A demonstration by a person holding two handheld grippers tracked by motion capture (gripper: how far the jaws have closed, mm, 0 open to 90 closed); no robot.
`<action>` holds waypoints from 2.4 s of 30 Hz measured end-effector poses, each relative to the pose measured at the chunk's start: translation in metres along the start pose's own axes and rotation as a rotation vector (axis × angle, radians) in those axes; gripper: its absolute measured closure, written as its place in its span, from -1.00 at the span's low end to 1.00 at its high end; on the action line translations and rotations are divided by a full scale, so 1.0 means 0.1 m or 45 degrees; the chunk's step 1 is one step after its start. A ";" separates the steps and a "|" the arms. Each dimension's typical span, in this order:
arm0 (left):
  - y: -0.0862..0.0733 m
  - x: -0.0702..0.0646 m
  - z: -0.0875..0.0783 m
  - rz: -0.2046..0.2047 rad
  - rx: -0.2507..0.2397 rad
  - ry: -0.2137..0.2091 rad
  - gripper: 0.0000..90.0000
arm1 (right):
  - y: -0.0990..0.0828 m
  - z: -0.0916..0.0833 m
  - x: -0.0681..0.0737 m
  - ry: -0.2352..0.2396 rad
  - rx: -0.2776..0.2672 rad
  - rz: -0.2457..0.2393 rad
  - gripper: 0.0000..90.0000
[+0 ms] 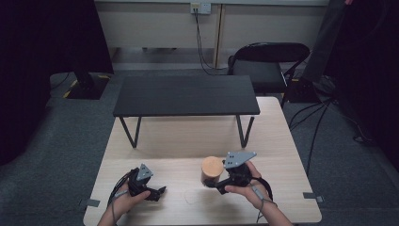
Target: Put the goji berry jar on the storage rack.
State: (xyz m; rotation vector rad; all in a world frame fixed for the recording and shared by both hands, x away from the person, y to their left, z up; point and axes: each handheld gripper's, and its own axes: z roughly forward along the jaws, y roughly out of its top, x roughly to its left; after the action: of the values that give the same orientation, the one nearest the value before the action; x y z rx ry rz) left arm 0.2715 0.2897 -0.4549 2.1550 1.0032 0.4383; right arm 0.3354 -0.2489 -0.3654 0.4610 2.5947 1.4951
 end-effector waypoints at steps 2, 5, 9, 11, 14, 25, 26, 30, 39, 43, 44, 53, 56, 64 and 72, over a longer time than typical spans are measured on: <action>0.00 0.00 0.00 0.000 0.000 0.000 -1.00 | 0.11 -0.07 -0.04 -0.013 -0.008 0.011 -0.43; 0.00 0.00 0.00 0.000 0.000 0.000 -1.00 | 0.28 -0.16 -0.08 -0.044 -0.014 0.006 -0.43; 0.00 0.00 0.00 0.000 0.000 0.000 -1.00 | 0.51 -0.26 -0.13 -0.088 -0.011 -0.010 -0.43; 0.00 0.00 0.00 0.000 0.000 0.000 -1.00 | 0.55 -0.28 -0.15 -0.093 -0.019 0.000 -0.43; 0.00 0.00 0.00 0.000 0.000 0.000 -1.00 | 0.74 -0.35 -0.22 -0.115 -0.049 0.016 -0.43; 0.00 0.00 0.00 0.000 0.000 0.000 -1.00 | 1.24 -0.38 -0.31 -0.238 -0.046 -0.001 -0.43; 0.00 0.00 0.00 0.000 0.000 0.000 -1.00 | 1.24 -0.38 -0.31 -0.238 -0.046 -0.001 -0.43; 0.00 0.00 0.00 -0.003 -0.004 0.000 -1.00 | 1.36 -0.36 -0.36 -0.279 -0.037 0.009 -0.43; 0.00 0.00 0.00 -0.002 -0.004 0.001 -1.00 | 1.57 -0.24 -0.55 -0.366 -0.010 0.054 -0.43; 0.00 0.00 0.00 -0.002 -0.004 0.001 -1.00 | 1.62 -0.20 -0.61 -0.388 0.006 0.068 -0.43; 0.00 0.00 0.00 -0.001 -0.002 0.001 -1.00 | 1.64 -0.18 -0.64 -0.395 0.010 0.071 -0.43; 0.00 0.00 0.00 -0.001 -0.002 0.001 -1.00 | 1.69 -0.09 -0.81 -0.446 0.030 0.130 -0.43; 0.00 0.00 0.00 -0.001 -0.001 0.000 -1.00 | 1.68 -0.03 -0.86 -0.460 0.041 0.149 -0.43; 0.00 0.00 0.00 -0.001 -0.002 0.000 -1.00 | 1.63 0.04 -0.97 -0.464 0.044 0.193 -0.43; 0.00 0.00 0.01 -0.008 -0.007 -0.002 -1.00 | 1.66 0.11 -1.02 -0.471 0.065 0.190 -0.43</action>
State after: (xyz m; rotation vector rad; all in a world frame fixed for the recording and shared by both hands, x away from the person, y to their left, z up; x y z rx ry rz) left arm 0.2717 0.2897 -0.4556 2.1467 1.0068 0.4352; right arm 0.4687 -0.1947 -0.2339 0.8631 2.3528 1.2419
